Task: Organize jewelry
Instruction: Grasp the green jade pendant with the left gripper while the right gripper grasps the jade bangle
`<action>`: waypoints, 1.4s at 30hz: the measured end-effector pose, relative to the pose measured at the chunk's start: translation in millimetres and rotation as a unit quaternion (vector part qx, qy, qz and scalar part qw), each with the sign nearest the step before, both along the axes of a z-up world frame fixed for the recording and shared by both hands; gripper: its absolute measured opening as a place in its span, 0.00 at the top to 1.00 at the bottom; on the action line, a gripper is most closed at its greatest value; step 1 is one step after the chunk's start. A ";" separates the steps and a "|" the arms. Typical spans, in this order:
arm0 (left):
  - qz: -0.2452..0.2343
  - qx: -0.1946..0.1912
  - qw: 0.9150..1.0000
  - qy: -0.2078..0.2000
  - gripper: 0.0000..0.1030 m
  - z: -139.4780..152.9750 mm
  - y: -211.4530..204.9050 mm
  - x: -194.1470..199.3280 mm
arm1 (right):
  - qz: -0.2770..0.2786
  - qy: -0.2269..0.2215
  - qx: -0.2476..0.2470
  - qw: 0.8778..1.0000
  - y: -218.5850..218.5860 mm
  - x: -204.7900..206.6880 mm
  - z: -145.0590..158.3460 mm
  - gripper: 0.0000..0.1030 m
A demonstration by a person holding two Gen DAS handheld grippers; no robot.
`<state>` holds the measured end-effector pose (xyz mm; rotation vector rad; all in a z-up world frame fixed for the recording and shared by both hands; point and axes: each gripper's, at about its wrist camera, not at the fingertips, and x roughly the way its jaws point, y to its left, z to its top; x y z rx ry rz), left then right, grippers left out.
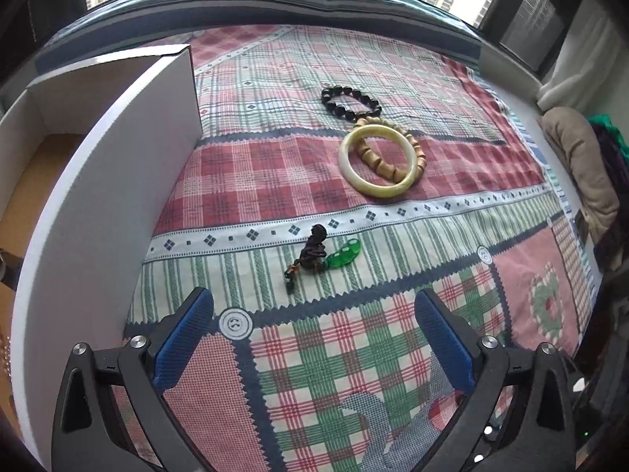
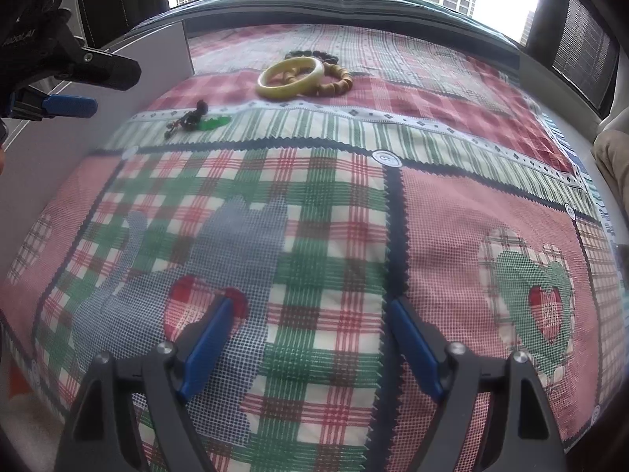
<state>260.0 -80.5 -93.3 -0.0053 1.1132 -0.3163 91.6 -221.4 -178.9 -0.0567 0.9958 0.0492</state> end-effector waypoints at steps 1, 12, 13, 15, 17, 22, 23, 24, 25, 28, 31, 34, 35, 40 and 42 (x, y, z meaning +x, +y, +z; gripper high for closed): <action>0.006 0.007 1.000 -0.003 0.03 -8.0 -2.4 7.9 | 0.001 0.002 0.000 1.000 0.1 0.0 0.1 0.19; -0.013 0.031 0.999 -0.037 0.86 -34.8 -28.9 19.9 | 0.039 0.015 0.043 0.998 -14.1 -4.1 46.5 0.19; -0.019 0.038 0.998 -0.040 0.90 -33.5 -31.7 17.4 | 0.038 0.006 0.048 0.998 -17.9 -2.0 56.7 0.19; -0.028 0.042 0.998 -0.044 0.91 -32.5 -33.6 12.6 | 0.035 -0.014 0.061 0.997 -26.7 5.5 77.7 0.19; -0.031 0.032 0.998 -0.041 0.91 -31.8 -29.7 8.1 | 0.033 -0.033 0.077 0.996 -36.9 18.6 95.9 0.19; -0.019 0.003 0.999 -0.030 0.92 -27.0 -11.2 -2.2 | 0.019 -0.065 0.129 0.989 -58.8 88.3 115.5 0.43; -0.016 0.000 0.999 -0.030 0.92 -25.5 -7.2 -5.0 | 0.017 -0.050 0.148 0.988 -62.9 109.8 110.0 0.67; -0.014 -0.003 0.999 -0.029 0.92 -24.0 -3.0 -7.7 | 0.011 -0.025 0.168 0.985 -66.2 133.0 100.9 0.72; -0.013 -0.006 1.000 -0.028 0.92 -22.6 1.1 -9.6 | 0.006 -0.006 0.189 0.982 -68.7 154.2 92.4 0.73; -0.008 -0.015 1.000 -0.024 0.92 -18.5 12.1 -14.7 | 0.015 0.012 0.198 0.980 -58.0 204.0 74.8 0.73; -0.005 -0.022 0.999 -0.023 0.92 -14.4 20.2 -19.7 | 0.029 0.026 0.166 0.985 -36.9 239.5 61.0 0.73; -0.004 -0.028 0.999 -0.025 0.92 -11.6 25.6 -24.4 | 0.017 0.060 0.139 0.988 -27.6 264.6 38.4 0.73; -0.004 -0.030 0.999 -0.025 0.92 -10.8 27.1 -25.5 | 0.011 0.068 0.130 0.989 -27.4 270.0 30.2 0.72; -0.001 -0.046 0.998 -0.030 0.92 -1.3 36.6 -35.5 | 0.002 0.064 0.176 0.982 -35.5 270.1 19.9 0.88; 0.001 -0.058 0.998 -0.034 0.92 6.2 42.2 -41.4 | -0.008 0.046 0.202 0.978 -43.8 257.2 28.4 0.87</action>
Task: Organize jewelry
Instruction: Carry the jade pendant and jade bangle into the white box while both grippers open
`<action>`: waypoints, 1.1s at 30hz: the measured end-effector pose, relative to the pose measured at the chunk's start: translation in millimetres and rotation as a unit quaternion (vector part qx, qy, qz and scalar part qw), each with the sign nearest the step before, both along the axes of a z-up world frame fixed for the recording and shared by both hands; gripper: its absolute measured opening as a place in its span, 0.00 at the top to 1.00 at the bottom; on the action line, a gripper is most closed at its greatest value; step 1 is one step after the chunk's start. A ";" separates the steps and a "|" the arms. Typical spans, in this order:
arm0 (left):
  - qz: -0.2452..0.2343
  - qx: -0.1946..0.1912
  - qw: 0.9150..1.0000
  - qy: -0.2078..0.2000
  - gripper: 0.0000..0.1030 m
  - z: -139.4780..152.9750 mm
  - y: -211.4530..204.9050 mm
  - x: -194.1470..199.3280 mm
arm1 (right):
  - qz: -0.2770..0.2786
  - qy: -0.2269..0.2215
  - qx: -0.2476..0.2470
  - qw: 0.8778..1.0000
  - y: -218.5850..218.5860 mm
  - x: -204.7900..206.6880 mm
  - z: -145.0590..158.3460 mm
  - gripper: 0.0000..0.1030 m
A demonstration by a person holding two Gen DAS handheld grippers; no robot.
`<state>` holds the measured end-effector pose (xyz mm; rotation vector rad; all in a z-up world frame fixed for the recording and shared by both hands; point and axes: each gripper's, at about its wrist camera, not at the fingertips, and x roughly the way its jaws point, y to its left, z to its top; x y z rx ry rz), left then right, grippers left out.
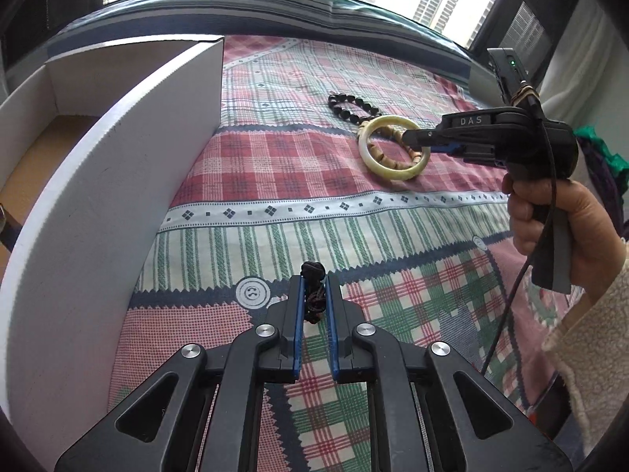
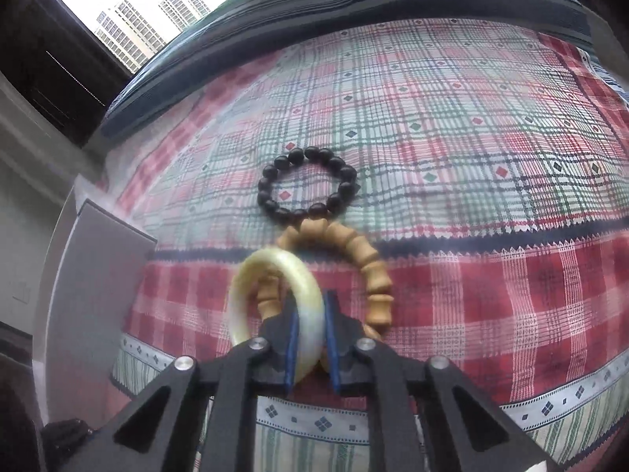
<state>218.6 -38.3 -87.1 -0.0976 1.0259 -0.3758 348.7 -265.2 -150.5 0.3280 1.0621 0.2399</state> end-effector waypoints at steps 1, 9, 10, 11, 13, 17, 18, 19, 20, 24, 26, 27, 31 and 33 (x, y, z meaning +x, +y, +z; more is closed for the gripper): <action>0.001 -0.007 1.000 -0.002 0.92 4.3 2.5 -3.1 | -0.005 -0.009 0.009 1.000 -3.8 -7.6 5.7 0.87; 0.007 -0.084 0.996 -0.011 0.92 42.5 31.3 -30.3 | 0.001 -0.065 0.062 0.996 -16.5 -74.2 48.8 0.87; 0.011 -0.094 0.995 -0.010 0.92 46.0 36.6 -33.8 | 0.006 -0.070 0.063 0.996 -15.0 -82.7 53.4 0.87; 0.014 -0.103 0.995 -0.009 0.92 49.8 41.9 -37.2 | 0.013 -0.074 0.061 0.995 -11.9 -91.6 56.6 0.87; 0.021 -0.116 0.993 -0.011 0.92 57.7 51.7 -44.3 | 0.025 -0.083 0.057 0.995 -4.7 -111.4 62.2 0.87; 0.030 -0.113 0.993 -0.026 0.92 79.1 67.3 -62.5 | 0.044 -0.089 0.063 0.993 10.8 -142.7 66.7 0.87; 0.032 -0.111 0.993 -0.029 0.92 84.9 70.4 -66.8 | 0.048 -0.092 0.064 0.993 15.5 -149.1 68.5 0.87; 0.033 -0.110 0.993 -0.032 0.92 90.9 73.9 -71.3 | 0.054 -0.095 0.067 0.992 20.8 -156.3 70.2 0.87; 0.033 -0.110 0.993 -0.037 0.92 97.2 77.8 -75.9 | 0.061 -0.098 0.069 0.991 26.6 -162.1 73.8 0.87; 0.040 -0.104 0.992 -0.055 0.92 119.5 98.2 -92.9 | 0.092 -0.116 0.080 0.986 53.4 -176.8 93.1 0.87; 0.048 -0.105 0.991 -0.060 0.92 128.9 112.4 -101.1 | 0.112 -0.126 0.082 0.982 71.1 -179.8 104.4 0.87; 0.053 -0.106 0.991 -0.063 0.92 133.4 120.1 -104.8 | 0.122 -0.130 0.082 0.981 79.9 -181.2 110.2 0.87; 0.080 -0.103 0.989 -0.077 0.92 150.7 153.7 -119.4 | 0.162 -0.148 0.089 0.972 120.1 -184.0 132.1 0.87; 0.096 -0.097 0.987 -0.085 0.92 158.0 172.3 -125.3 | 0.183 -0.155 0.091 0.966 141.1 -185.0 142.0 0.87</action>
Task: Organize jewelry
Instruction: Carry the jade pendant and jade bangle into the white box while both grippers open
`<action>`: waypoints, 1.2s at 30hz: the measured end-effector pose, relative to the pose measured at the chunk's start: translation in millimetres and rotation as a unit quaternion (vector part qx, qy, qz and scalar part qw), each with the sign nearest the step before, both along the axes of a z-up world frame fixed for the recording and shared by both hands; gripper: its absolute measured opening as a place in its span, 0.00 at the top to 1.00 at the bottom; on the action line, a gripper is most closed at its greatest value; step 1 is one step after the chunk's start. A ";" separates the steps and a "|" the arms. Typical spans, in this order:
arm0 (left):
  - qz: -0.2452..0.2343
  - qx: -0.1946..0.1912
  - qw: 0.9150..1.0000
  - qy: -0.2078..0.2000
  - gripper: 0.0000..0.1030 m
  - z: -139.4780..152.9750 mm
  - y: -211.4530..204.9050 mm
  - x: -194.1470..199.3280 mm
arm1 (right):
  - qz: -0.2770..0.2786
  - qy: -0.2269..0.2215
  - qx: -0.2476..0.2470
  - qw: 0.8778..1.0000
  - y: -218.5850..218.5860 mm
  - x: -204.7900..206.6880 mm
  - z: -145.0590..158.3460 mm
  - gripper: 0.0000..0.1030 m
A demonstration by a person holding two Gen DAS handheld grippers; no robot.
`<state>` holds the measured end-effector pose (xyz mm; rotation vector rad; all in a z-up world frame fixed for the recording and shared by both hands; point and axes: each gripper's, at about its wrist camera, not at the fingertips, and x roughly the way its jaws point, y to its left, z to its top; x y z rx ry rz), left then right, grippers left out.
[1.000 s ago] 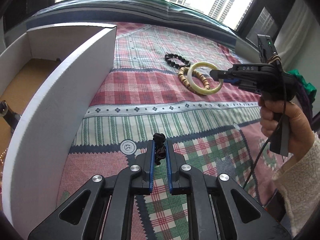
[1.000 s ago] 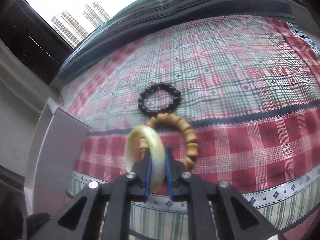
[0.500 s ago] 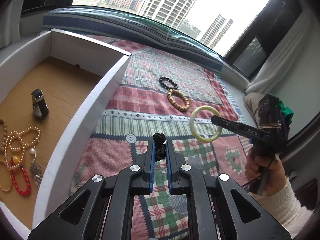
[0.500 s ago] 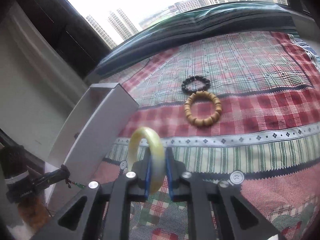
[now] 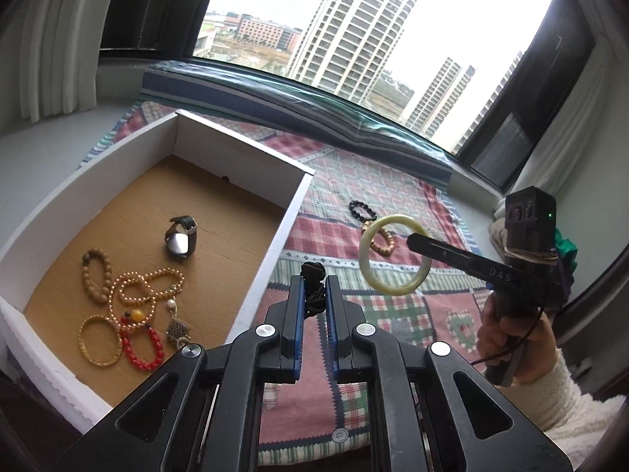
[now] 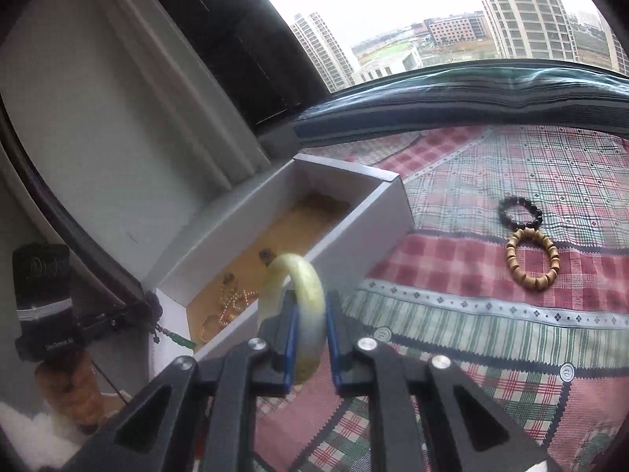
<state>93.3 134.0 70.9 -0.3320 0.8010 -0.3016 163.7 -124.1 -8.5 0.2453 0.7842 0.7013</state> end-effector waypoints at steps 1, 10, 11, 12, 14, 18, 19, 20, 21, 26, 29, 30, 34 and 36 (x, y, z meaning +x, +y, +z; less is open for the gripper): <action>0.011 0.003 1.000 -0.004 0.92 2.6 9.6 -2.9 | 0.010 -0.005 0.000 1.000 11.5 -0.3 4.8 0.86; 0.103 0.022 0.994 -0.006 0.92 -0.3 86.3 -14.3 | 0.072 -0.032 0.001 0.997 99.3 7.7 31.1 0.86; 0.110 0.020 0.994 -0.004 0.92 -3.4 92.9 -14.8 | 0.079 -0.033 -0.002 0.996 109.5 9.1 31.7 0.86; 0.117 0.017 0.993 0.001 0.92 -7.9 99.3 -14.5 | 0.086 -0.031 -0.004 0.996 119.8 10.8 31.3 0.86; 0.128 0.012 0.992 0.011 0.92 -18.1 110.0 -13.7 | 0.104 -0.026 -0.013 0.994 142.2 13.2 28.4 0.86; 0.138 0.019 0.989 0.040 0.92 -44.4 120.2 -7.0 | 0.131 -0.004 -0.036 0.991 184.1 20.7 9.2 0.86; 0.138 0.018 0.989 0.048 0.92 -51.7 121.5 -4.0 | 0.135 0.001 -0.043 0.990 192.6 23.0 2.4 0.86; 0.139 0.019 0.988 0.057 0.92 -59.9 121.0 -0.7 | 0.138 0.007 -0.049 0.989 200.4 25.4 -4.2 0.86; 0.139 0.022 0.988 0.066 0.92 -66.9 120.5 2.5 | 0.141 0.014 -0.054 0.988 207.2 27.8 -10.7 0.86; 0.137 0.045 0.985 0.098 0.92 -99.1 110.6 17.6 | 0.163 0.041 -0.104 0.980 236.7 37.7 -42.9 0.86; 0.137 0.056 0.983 0.109 0.92 -112.2 105.0 21.6 | 0.168 0.048 -0.133 0.976 245.3 41.4 -59.8 0.86; 0.137 0.060 0.983 0.110 0.91 -114.3 103.3 21.8 | 0.169 0.050 -0.141 0.974 246.9 40.4 -64.2 0.86; 0.148 0.102 0.978 0.109 0.86 -116.8 97.0 21.5 | 0.163 0.050 -0.161 0.972 247.8 40.1 -76.4 0.85; 0.157 0.115 0.975 0.107 0.51 -115.7 96.5 19.0 | 0.146 0.045 -0.160 0.975 244.1 40.9 -77.7 0.84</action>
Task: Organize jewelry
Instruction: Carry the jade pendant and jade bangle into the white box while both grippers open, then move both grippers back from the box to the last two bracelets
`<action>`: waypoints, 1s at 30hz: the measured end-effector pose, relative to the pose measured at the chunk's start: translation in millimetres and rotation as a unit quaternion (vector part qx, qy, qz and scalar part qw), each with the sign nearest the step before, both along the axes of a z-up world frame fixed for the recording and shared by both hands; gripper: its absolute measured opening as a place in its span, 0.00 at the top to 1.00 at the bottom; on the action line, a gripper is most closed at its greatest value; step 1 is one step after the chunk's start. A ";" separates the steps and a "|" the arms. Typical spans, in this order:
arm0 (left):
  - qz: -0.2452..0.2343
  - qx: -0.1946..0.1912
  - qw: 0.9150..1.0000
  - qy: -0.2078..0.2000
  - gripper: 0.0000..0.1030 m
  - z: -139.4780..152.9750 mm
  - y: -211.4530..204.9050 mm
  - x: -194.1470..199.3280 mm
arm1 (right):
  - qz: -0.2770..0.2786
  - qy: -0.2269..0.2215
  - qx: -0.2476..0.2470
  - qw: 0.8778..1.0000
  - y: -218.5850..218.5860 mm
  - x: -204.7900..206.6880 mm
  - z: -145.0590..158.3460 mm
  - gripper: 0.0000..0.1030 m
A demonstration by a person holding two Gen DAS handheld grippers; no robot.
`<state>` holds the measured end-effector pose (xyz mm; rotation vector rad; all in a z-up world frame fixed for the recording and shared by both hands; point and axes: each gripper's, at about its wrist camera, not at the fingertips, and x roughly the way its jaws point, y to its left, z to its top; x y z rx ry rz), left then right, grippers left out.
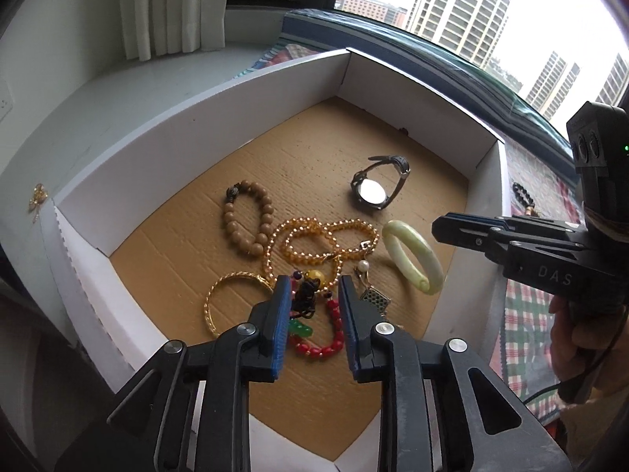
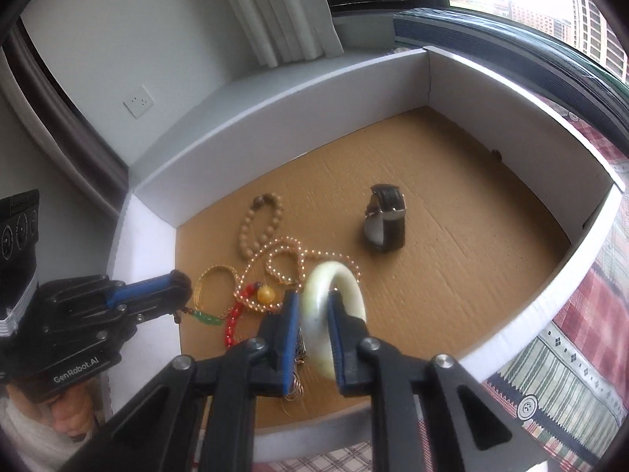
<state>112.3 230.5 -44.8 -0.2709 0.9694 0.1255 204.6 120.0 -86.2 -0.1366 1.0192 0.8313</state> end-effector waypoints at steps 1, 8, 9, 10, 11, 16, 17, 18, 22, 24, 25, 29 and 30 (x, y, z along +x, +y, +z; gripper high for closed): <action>0.005 0.005 1.000 -0.005 0.41 2.4 -0.3 -2.4 | -0.010 -0.001 0.003 1.000 -4.1 0.5 2.1 0.83; 0.020 0.032 0.998 -0.046 0.15 25.3 -10.7 -22.4 | -0.072 -0.038 0.043 0.996 -41.1 -8.7 35.6 0.27; 0.018 0.032 0.998 -0.049 0.15 27.3 -14.2 -24.4 | -0.080 -0.050 0.042 0.995 -48.7 -13.1 40.7 0.26; 0.015 0.032 0.998 -0.051 0.14 29.1 -17.9 -26.4 | -0.088 -0.060 0.041 0.993 -56.1 -17.3 44.7 0.25; 0.010 0.032 0.998 -0.053 0.14 31.0 -22.6 -28.3 | -0.096 -0.071 0.039 0.992 -64.5 -22.2 48.5 0.25; -0.017 0.032 0.997 -0.063 0.12 38.7 -50.7 -34.1 | -0.131 -0.108 0.019 0.985 -108.8 -47.2 55.5 0.25; -0.024 0.030 0.997 -0.064 0.12 40.3 -56.8 -34.8 | -0.138 -0.110 0.014 0.984 -117.7 -52.0 53.9 0.25; -0.031 0.028 0.997 -0.066 0.12 42.4 -63.9 -35.2 | -0.144 -0.109 0.009 0.983 -127.1 -56.9 51.5 0.25; -0.066 0.025 0.995 -0.074 0.11 48.7 -93.9 -38.6 | -0.174 -0.091 -0.006 0.981 -164.5 -76.5 36.4 0.25; -0.084 0.025 0.993 -0.074 0.10 50.2 -109.5 -40.0 | -0.186 -0.088 -0.016 0.978 -181.5 -87.4 27.7 0.25; -0.094 0.023 0.993 -0.074 0.10 50.2 -117.8 -40.3 | -0.194 -0.089 -0.022 0.977 -190.4 -94.6 23.1 0.25; -0.133 0.023 0.989 -0.066 0.10 46.9 -150.3 -39.7 | -0.231 -0.083 -0.032 0.969 -227.2 -117.7 6.4 0.25; -0.142 0.024 0.987 -0.064 0.10 46.0 -159.2 -40.3 | -0.241 -0.080 -0.032 0.967 -235.7 -121.8 2.9 0.25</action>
